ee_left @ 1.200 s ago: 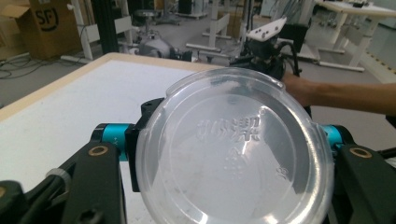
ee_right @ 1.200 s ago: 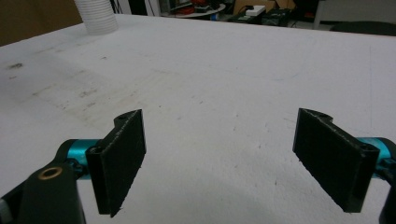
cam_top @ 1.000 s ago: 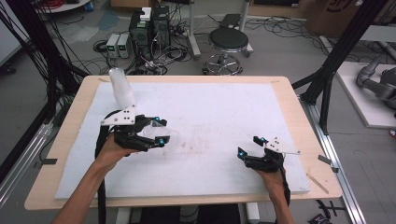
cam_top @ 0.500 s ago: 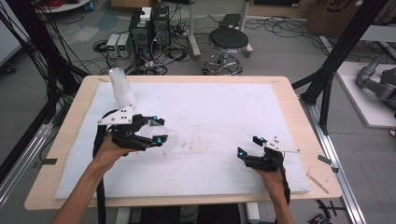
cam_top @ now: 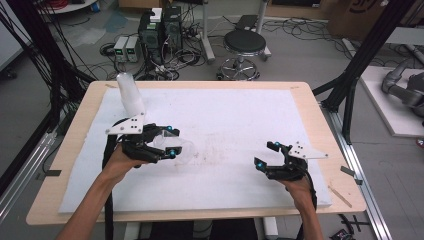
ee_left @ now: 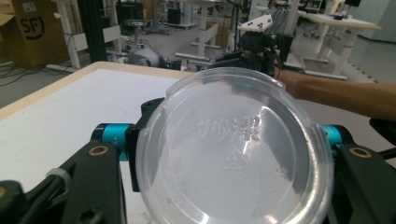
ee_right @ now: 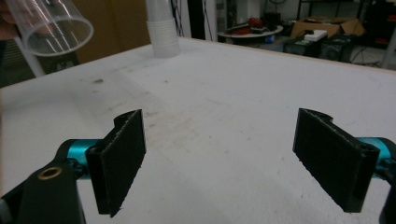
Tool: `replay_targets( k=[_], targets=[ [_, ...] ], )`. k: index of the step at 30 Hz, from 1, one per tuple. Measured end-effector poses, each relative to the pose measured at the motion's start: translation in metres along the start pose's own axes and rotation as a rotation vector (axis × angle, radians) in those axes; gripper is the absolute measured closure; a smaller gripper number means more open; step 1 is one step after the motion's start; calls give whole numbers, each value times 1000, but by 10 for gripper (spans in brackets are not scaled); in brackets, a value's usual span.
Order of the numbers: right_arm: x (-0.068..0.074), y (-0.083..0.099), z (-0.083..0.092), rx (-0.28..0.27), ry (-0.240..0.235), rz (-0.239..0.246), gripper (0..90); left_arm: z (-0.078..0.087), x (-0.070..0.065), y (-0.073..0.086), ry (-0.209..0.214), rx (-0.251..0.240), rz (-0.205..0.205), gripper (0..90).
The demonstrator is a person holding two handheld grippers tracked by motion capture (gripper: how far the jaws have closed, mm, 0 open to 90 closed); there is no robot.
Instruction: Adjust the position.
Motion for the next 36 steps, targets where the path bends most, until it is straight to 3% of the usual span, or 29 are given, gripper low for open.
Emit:
replay_targets(
  k=[2,6,10,11,14,24,36],
  targets=[
    [1,-3,1,-5,-13,-2,171,-1,0,1,3,-3,5,395],
    [3,-14,1,-5,-115,8,171,-8,-3,3,14,-8,26,393],
    [6,-20,-2,-7,-169,26,171,-12,-5,4,34,-29,38,393],
    [7,-25,-4,-10,-208,38,171,-13,-6,4,42,-36,39,393],
    [10,-31,-8,-6,-261,56,171,-15,-7,5,41,-45,41,394],
    [15,-46,-22,11,-347,91,171,-16,-5,7,39,-68,40,396],
    [29,-66,-56,14,-469,134,171,-20,-2,7,34,-91,47,399]
  ],
)
Point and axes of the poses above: each handheld gripper's, and its own axes: z roughly backward along the jaws, y roughly out of its underside, x roughly to its left, the point moved 1 cm from there along -z, roughly forward along the jaws, and after that the axes turned 3 degrees about -z, right-handed, at the moved point
